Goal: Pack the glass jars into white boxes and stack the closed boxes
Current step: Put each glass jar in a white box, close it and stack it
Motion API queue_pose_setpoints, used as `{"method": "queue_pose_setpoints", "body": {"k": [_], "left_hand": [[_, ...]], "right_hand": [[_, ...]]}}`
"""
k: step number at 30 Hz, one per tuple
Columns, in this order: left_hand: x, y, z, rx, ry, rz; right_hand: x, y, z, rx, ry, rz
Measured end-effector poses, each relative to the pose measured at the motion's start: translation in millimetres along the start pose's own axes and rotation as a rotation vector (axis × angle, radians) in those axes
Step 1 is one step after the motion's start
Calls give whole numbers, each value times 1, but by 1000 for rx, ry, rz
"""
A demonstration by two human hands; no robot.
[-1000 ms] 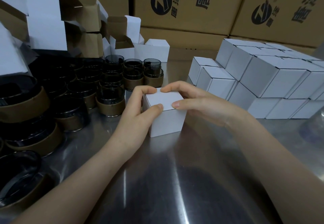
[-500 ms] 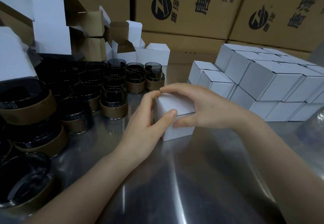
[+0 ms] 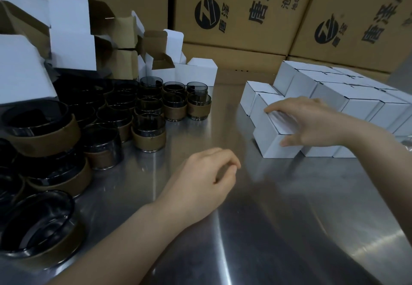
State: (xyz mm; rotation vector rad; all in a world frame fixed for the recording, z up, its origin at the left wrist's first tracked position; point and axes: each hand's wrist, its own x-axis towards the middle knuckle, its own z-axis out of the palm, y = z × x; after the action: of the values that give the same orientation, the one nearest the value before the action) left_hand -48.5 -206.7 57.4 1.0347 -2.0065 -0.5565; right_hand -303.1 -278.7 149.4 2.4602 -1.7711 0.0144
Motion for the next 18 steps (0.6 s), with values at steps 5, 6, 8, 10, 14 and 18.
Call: {"method": "queue_pose_setpoints", "body": {"k": [5,6,8,10,14,18], "left_hand": [[-3,6,2,16,-63,46],[-4,7,2,25,-73,53],[-5,8,2,38,-89,66],[-6,11,2,55,-98,74],[-7,14,2,86,-132,94],[-10,20,3,88,-167,143]], "right_hand": [[5,7,-3,-110,-57,71],[6,7,-3,-127,-67,86],[6,8,-3,-153,-85,113],[7,10,-3,-163,-92,124],[9,2,-4,-208,-125,142],[16,-22,-4,-135,-42,79]]}}
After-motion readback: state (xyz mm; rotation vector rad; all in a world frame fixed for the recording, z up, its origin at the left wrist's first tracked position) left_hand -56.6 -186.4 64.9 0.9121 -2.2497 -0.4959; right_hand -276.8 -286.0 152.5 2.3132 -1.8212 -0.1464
